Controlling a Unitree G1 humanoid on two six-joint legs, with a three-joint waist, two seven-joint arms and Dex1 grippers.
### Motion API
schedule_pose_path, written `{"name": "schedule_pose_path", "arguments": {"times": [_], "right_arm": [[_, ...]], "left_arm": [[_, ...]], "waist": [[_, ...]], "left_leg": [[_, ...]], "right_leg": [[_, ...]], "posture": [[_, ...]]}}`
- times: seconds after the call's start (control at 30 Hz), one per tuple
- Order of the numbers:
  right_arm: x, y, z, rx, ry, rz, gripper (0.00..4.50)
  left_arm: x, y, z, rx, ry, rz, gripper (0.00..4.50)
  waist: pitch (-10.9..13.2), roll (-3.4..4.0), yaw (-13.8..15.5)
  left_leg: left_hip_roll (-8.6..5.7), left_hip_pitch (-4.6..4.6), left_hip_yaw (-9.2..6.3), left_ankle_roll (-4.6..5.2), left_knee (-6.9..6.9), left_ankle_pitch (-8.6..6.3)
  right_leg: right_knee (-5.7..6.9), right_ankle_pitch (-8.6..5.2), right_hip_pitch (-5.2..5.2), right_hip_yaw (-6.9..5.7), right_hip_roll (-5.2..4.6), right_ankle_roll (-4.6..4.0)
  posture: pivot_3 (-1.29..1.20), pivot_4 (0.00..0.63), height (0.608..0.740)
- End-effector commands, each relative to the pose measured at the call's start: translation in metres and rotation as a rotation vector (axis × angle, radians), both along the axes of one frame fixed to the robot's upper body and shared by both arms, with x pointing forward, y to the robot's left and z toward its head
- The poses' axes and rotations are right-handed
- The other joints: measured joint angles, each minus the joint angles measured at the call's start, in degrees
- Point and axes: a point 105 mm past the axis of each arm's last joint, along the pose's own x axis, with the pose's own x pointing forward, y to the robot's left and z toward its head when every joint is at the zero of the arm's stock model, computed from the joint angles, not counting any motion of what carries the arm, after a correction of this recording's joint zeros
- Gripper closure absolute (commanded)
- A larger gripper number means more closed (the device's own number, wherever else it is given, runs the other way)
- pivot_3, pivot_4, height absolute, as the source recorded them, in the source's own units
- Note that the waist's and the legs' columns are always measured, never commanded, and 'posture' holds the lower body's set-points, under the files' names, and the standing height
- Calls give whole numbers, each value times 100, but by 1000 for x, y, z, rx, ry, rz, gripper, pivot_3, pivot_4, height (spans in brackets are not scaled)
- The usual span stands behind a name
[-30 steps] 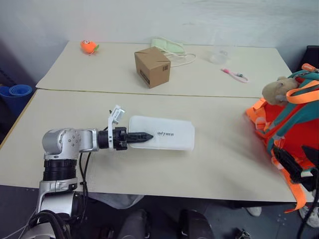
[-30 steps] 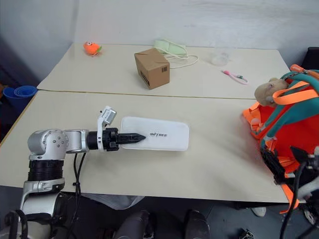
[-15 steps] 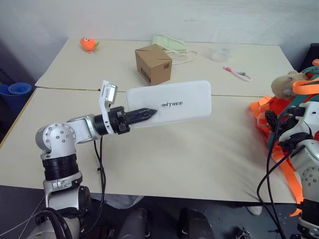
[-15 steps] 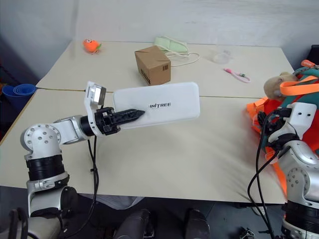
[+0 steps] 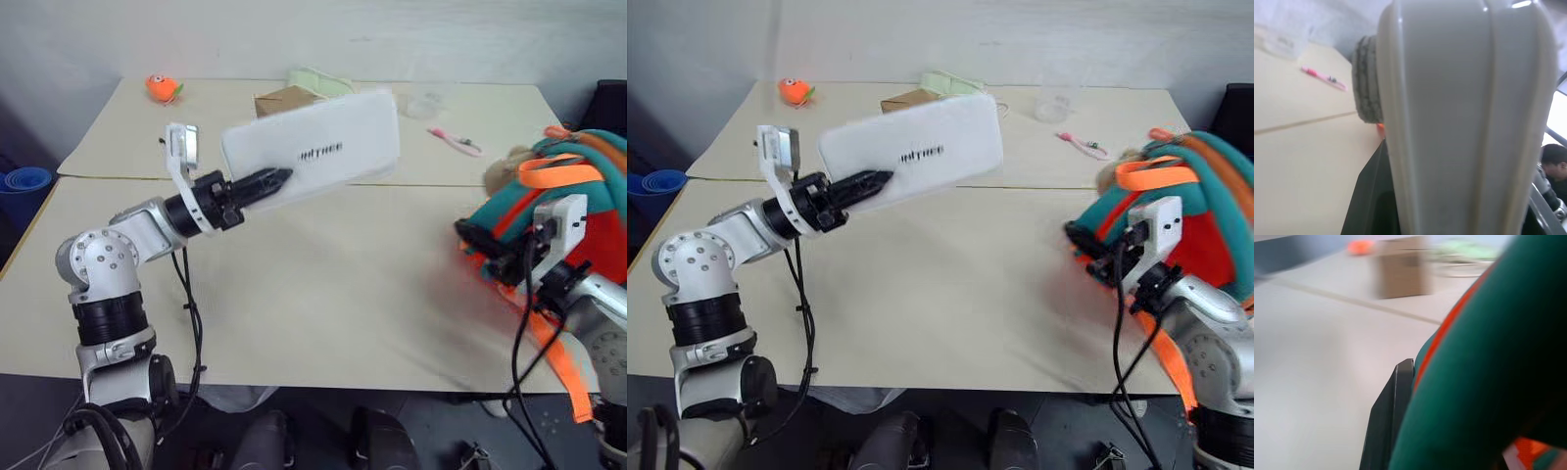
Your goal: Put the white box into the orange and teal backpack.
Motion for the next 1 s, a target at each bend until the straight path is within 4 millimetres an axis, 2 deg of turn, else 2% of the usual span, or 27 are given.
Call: {"name": "schedule_pose_path", "arguments": {"times": [0.03, 0.13, 0.27, 0.43, 0.57, 0.63, 0.77, 0.87, 0.93, 1.0], "right_arm": [[-67, 36, 19, -18, 52, 465, 4482], [-85, 29, 18, -43, 148, 538, 4482], [-102, 18, 28, -19, 215, 600, 4482], [-95, 5, 19, -71, 249, 512, 4482], [-83, 0, 8, -95, 263, 449, 4482], [-77, -1, 1, -121, 271, 424, 4482], [-71, -1, -6, -138, 273, 405, 4482], [-69, -1, -7, -134, 268, 396, 4482], [-70, -1, -7, -132, 268, 392, 4482], [-70, -1, -7, -129, 269, 387, 4482]], "left_arm": [[-11, -4, 17, 25, -141, -62, 3193], [-14, -7, 10, 70, -169, -89, 3193], [-17, -11, 5, 91, -190, -115, 3193], [-28, -15, -7, 152, -206, -193, 3193], [-28, -22, -27, 326, -304, -236, 3193], [-22, -21, -19, 336, -349, -237, 3193], [-9, -7, 13, 273, -382, -202, 3193], [-19, 5, 34, 204, -381, -256, 3193], [-28, 9, 38, 192, -374, -296, 3193], [-33, 6, 30, 233, -373, -313, 3193]], "waist": [[1, -1, 12], [14, -24, 29], [25, -42, 41], [30, -51, 49], [30, -52, 48], [30, -52, 61], [32, -55, 109], [32, -55, 78], [32, -55, 36], [32, -55, 33]], "left_leg": [[0, -1, 3, 5, 0, -4], [0, 0, 8, 15, 5, -17], [-3, -4, 17, 34, 21, -29], [0, -4, 15, 28, 22, -33], [-1, -4, 20, 27, 22, -34], [-1, -3, 23, 27, 24, -34], [0, -5, 21, 24, 27, -35], [4, -6, 22, 24, 25, -35], [5, -6, 24, 25, 24, -34], [4, -7, 25, 25, 24, -34]], "right_leg": [[-5, 0, 0, 1, 0, 0], [-13, 1, 6, 2, 0, -1], [-23, 14, 8, 15, -9, 2], [-24, 15, 8, 15, -9, 1], [-24, 15, 5, 16, -8, 1], [-23, 16, 5, 18, -9, 0], [-36, 20, -3, 17, -11, -8], [-17, 20, -5, 16, -8, -8], [-19, 20, -4, 12, -7, -8], [-24, 20, -3, 7, -6, -8]], "posture": [[0, 150, 740], [0, 150, 740], [0, 150, 740], [0, 150, 740], [0, 150, 740], [0, 150, 740], [0, 150, 740], [0, 150, 740], [0, 150, 740], [0, 150, 740]]}}
